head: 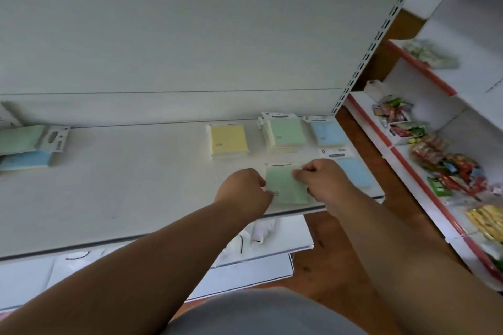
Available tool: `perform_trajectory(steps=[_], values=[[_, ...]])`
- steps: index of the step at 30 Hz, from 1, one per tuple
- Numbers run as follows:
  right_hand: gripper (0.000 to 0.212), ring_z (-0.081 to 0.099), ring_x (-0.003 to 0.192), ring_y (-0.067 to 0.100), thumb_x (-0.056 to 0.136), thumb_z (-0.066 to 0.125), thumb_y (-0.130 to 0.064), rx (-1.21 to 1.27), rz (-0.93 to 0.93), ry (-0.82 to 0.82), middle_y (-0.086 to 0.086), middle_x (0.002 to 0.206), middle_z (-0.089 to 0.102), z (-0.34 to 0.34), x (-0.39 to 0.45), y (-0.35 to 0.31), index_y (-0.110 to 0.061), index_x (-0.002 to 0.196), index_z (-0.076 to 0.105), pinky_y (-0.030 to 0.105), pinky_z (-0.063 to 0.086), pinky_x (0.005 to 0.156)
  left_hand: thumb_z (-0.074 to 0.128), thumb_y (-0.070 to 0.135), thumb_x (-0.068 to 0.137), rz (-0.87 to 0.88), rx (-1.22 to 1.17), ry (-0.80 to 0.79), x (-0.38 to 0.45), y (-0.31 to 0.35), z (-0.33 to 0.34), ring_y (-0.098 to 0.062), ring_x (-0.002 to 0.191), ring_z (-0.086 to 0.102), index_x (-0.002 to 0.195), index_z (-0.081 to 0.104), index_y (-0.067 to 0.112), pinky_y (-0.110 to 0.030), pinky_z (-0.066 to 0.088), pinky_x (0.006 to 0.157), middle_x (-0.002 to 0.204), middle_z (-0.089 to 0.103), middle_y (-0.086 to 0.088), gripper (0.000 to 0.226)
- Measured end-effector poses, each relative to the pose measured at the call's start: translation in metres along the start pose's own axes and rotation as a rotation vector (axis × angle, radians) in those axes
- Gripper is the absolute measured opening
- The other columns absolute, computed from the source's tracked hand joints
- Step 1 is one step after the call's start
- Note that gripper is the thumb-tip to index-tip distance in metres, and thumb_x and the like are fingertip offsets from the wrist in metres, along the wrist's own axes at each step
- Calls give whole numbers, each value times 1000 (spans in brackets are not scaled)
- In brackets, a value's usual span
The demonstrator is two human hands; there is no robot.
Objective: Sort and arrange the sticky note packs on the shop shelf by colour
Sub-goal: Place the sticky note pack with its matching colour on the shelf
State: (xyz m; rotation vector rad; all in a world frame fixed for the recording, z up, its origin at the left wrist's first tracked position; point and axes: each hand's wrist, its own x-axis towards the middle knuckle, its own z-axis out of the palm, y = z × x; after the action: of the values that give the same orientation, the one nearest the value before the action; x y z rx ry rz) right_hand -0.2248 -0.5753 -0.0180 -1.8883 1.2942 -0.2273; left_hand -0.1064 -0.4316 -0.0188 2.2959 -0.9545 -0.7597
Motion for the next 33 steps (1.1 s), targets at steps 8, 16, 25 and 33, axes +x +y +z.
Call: perform_trajectory(steps=[8, 16, 25, 33], values=[[33, 62, 85, 25, 79, 72, -45, -438, -175, -32, 4, 89, 66, -27, 35, 18, -15, 89, 64, 31, 46, 69, 67, 35, 79, -157, 200, 135, 10, 44, 46, -22, 98, 61, 106, 61, 21, -27, 44, 74, 104, 64, 3, 31], [19, 58, 77, 20, 83, 65, -36, -306, -438, 26, -6, 76, 59, -10, 8, 1, -23, 75, 53, 31, 46, 65, 61, 44, 82, -136, 168, 301, -9, 36, 39, -16, 89, 62, 108, 55, 29, -31, 51, 74, 93, 66, 11, 31], [22, 56, 67, 18, 83, 66, -36, -193, -667, -145, -6, 64, 57, 79, -37, -86, -17, 75, 59, 29, 45, 62, 58, 41, 85, -325, -4, 471, -60, -71, -29, -14, 75, 62, 98, 58, 30, -27, 47, 70, 73, 63, 14, 18], [21, 57, 65, 16, 84, 66, -36, -53, -638, -287, -6, 67, 59, 243, -86, -198, -17, 76, 60, 27, 46, 63, 55, 38, 86, -421, -1, 566, -102, -222, -152, -12, 73, 58, 99, 61, 30, -26, 42, 63, 77, 62, 15, 16]])
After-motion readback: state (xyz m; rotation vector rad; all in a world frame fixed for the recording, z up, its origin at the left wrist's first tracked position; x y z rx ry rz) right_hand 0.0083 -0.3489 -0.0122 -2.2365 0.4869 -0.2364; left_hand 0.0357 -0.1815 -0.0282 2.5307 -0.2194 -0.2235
